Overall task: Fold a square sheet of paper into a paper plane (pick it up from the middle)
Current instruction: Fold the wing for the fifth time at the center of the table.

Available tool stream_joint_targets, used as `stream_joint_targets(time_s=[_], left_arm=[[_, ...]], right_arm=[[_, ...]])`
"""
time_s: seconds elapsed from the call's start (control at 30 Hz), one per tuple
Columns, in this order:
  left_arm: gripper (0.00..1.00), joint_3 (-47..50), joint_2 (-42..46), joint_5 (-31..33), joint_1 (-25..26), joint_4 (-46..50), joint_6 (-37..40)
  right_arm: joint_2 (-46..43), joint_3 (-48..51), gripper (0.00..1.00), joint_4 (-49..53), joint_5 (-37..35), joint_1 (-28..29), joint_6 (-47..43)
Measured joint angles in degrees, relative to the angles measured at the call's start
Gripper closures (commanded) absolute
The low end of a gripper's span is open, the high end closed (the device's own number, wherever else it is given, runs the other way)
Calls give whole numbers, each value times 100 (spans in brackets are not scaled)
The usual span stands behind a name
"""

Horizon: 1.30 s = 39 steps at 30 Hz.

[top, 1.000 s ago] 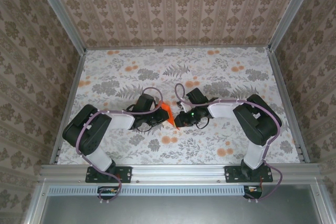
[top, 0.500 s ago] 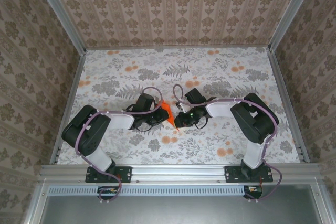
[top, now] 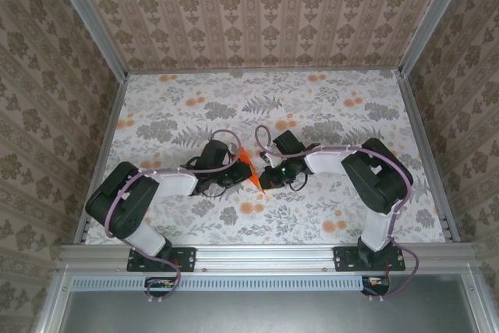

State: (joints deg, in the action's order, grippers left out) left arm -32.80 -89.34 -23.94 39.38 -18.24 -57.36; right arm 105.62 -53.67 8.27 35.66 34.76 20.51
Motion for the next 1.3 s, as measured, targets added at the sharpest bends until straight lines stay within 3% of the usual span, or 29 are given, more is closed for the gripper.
stream_joint_targets(time_s=[0.17,1.03,1.3], left_arm=[[83,39,11,44,214,-136,0],[86,42,-417,256,140,-254,0],[87,4,-511,254,129,-275,-2]], right_arm=[[142,-129,95,118,107,0,2],[260,-319,93,352,173,0,20],[275,-337,86,378,188,-2,20]])
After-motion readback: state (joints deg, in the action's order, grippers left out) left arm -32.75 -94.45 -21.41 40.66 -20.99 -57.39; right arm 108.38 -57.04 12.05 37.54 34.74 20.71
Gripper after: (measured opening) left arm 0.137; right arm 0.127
